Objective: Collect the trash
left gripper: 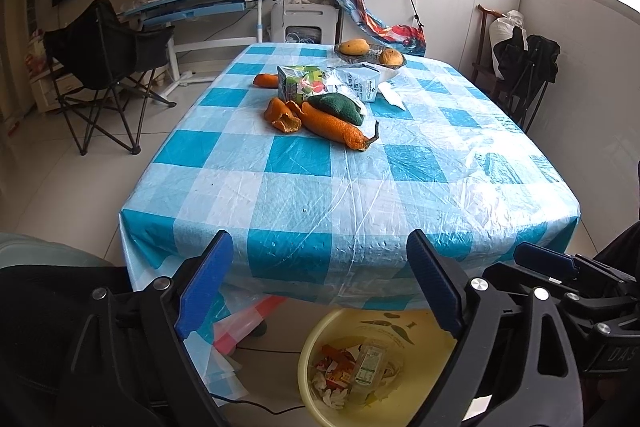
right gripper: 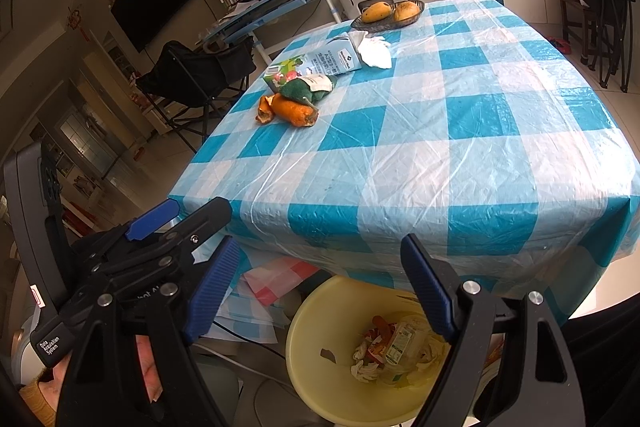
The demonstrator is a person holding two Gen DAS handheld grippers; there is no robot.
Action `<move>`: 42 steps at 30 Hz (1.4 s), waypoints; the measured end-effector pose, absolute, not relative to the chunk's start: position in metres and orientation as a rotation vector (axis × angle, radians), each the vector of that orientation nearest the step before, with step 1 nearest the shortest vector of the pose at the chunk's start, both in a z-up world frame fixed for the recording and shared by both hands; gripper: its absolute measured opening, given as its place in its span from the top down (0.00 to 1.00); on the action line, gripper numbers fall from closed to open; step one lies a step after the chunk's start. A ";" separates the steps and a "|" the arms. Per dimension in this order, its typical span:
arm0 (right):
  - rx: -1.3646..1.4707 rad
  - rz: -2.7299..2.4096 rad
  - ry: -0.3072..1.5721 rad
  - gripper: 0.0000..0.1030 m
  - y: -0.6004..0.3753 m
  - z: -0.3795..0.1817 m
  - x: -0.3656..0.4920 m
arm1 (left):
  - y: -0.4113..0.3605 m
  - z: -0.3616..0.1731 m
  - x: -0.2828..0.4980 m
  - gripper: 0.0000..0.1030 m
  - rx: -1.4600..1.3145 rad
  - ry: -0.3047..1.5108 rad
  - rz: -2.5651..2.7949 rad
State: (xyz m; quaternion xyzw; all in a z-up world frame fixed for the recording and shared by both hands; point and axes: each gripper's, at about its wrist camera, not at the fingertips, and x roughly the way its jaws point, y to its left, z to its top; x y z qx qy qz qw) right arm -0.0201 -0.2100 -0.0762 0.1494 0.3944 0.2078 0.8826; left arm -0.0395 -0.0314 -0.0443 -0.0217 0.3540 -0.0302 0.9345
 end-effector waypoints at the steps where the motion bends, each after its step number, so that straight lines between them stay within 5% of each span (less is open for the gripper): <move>1: 0.311 0.432 0.821 0.23 -0.210 -0.076 -0.020 | -0.031 -0.044 -0.040 0.17 -0.045 0.724 -0.062; 42: 0.256 0.468 0.789 0.23 -0.203 -0.070 -0.001 | -0.011 -0.038 -0.036 0.13 -0.130 0.715 -0.028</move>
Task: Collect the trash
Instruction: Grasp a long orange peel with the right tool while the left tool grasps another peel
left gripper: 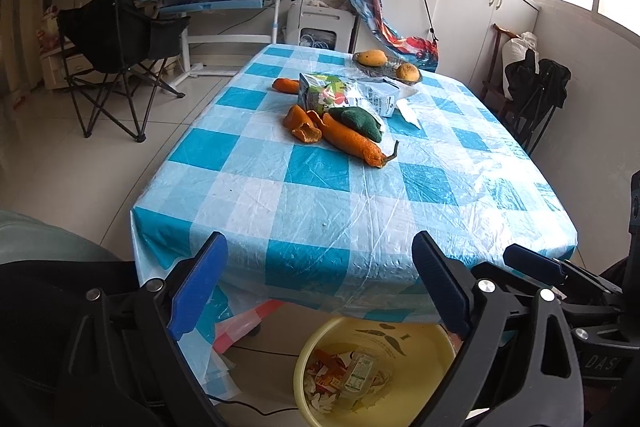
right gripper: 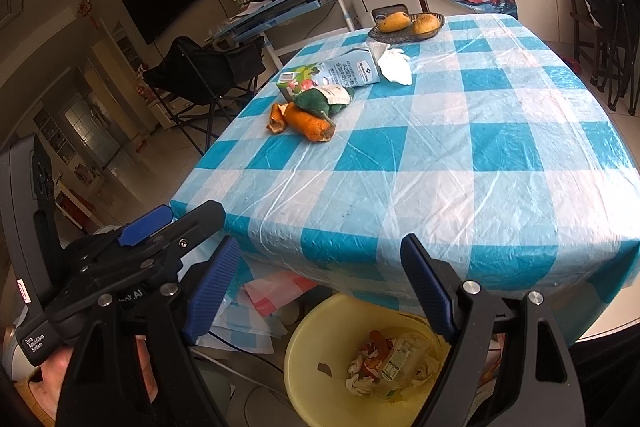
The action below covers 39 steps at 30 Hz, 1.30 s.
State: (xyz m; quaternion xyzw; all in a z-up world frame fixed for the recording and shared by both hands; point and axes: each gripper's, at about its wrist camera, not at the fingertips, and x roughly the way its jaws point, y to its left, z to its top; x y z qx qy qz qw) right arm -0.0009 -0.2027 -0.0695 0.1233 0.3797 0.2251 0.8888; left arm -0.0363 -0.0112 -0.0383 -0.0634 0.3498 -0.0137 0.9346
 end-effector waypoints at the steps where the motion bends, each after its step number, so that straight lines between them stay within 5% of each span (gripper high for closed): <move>1: 0.252 0.471 0.787 0.23 -0.202 -0.069 0.002 | -0.009 -0.037 -0.036 0.13 -0.136 0.710 -0.023; 10: 0.193 0.488 0.778 0.23 -0.182 -0.063 0.042 | 0.011 -0.018 -0.013 0.12 -0.171 0.698 0.043; 23: 0.080 0.525 0.821 0.38 -0.145 -0.081 0.106 | 0.030 -0.019 0.051 0.12 -0.232 0.739 0.093; 28: 0.039 0.535 0.820 0.48 -0.133 -0.083 0.115 | 0.031 -0.022 0.070 0.12 -0.240 0.745 0.106; 33: -0.011 0.546 0.814 0.68 -0.132 -0.083 0.111 | 0.031 -0.032 0.082 0.12 -0.236 0.767 0.119; 39: -0.044 0.575 0.842 0.74 -0.141 -0.080 0.098 | 0.023 -0.039 0.099 0.12 -0.212 0.783 0.120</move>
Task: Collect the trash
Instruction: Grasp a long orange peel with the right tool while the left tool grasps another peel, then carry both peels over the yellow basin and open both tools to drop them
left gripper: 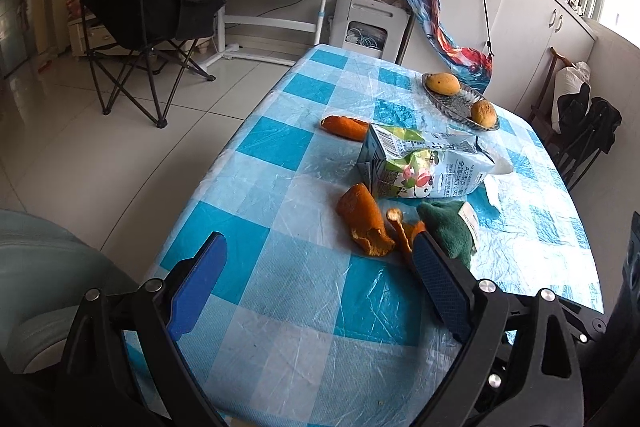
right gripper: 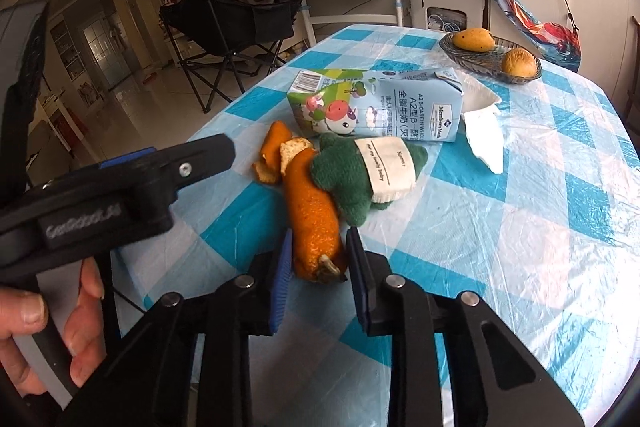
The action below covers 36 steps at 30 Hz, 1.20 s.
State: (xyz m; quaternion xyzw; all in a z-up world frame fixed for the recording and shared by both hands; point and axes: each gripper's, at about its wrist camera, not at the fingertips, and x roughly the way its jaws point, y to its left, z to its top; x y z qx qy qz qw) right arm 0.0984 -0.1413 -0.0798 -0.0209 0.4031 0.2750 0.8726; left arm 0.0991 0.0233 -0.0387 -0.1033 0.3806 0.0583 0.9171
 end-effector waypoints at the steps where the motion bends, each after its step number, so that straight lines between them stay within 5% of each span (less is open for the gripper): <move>1: -0.034 0.576 0.849 0.74 -0.145 -0.079 0.096 | 0.023 -0.039 0.103 0.12 -0.208 0.785 0.120; 8: 0.070 0.529 0.859 0.75 -0.184 -0.067 0.090 | 0.015 -0.048 0.129 0.14 -0.182 0.815 0.121; 11: 0.077 0.522 0.884 0.75 -0.191 -0.069 0.086 | 0.008 -0.053 0.138 0.22 -0.157 0.832 0.104; 14: 0.064 0.512 0.896 0.75 -0.187 -0.075 0.081 | 0.000 -0.058 0.142 0.37 -0.121 0.845 0.082; 19: -0.003 0.502 0.853 0.70 -0.177 -0.082 0.080 | -0.009 -0.062 0.142 0.79 -0.086 0.837 0.040; 36: 0.186 0.592 0.844 0.76 -0.187 -0.077 0.058 | -0.023 -0.053 0.082 0.82 -0.036 0.786 -0.026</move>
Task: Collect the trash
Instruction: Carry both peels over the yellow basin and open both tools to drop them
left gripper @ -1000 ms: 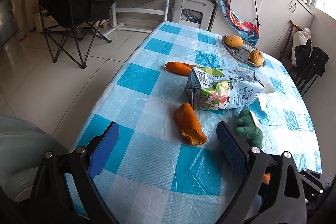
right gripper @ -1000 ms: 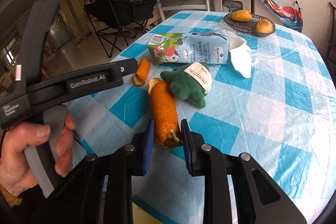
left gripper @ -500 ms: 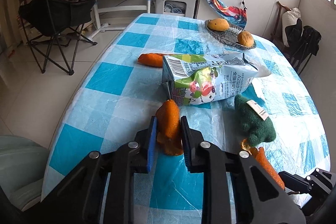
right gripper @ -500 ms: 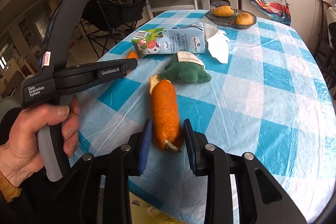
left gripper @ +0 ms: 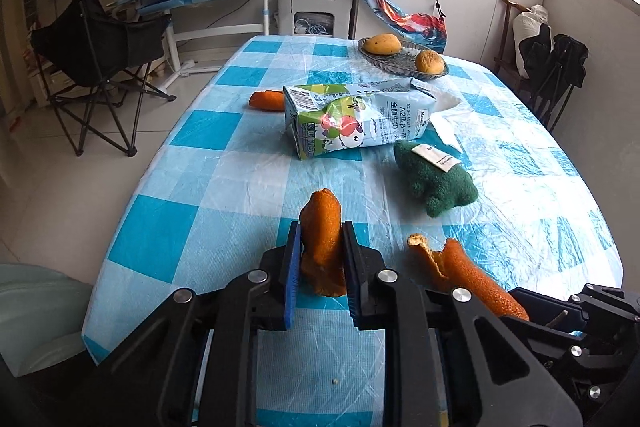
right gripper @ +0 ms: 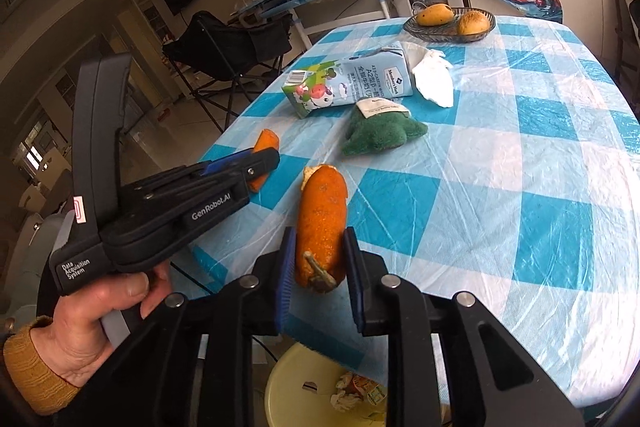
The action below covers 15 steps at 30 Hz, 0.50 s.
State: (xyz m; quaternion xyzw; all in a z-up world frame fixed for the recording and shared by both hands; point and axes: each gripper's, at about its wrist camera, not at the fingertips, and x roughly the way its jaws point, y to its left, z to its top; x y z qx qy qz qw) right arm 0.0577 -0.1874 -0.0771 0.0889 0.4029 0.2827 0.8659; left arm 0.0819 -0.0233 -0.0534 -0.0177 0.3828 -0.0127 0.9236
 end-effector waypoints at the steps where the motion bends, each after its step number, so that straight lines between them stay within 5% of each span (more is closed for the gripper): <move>1: 0.197 0.591 0.845 0.76 -0.189 -0.077 0.056 | -0.023 -0.052 0.080 0.82 -0.035 0.781 -0.025; 15: 0.311 0.554 0.830 0.77 -0.210 -0.076 0.042 | -0.021 -0.045 0.050 0.82 -0.027 0.758 -0.038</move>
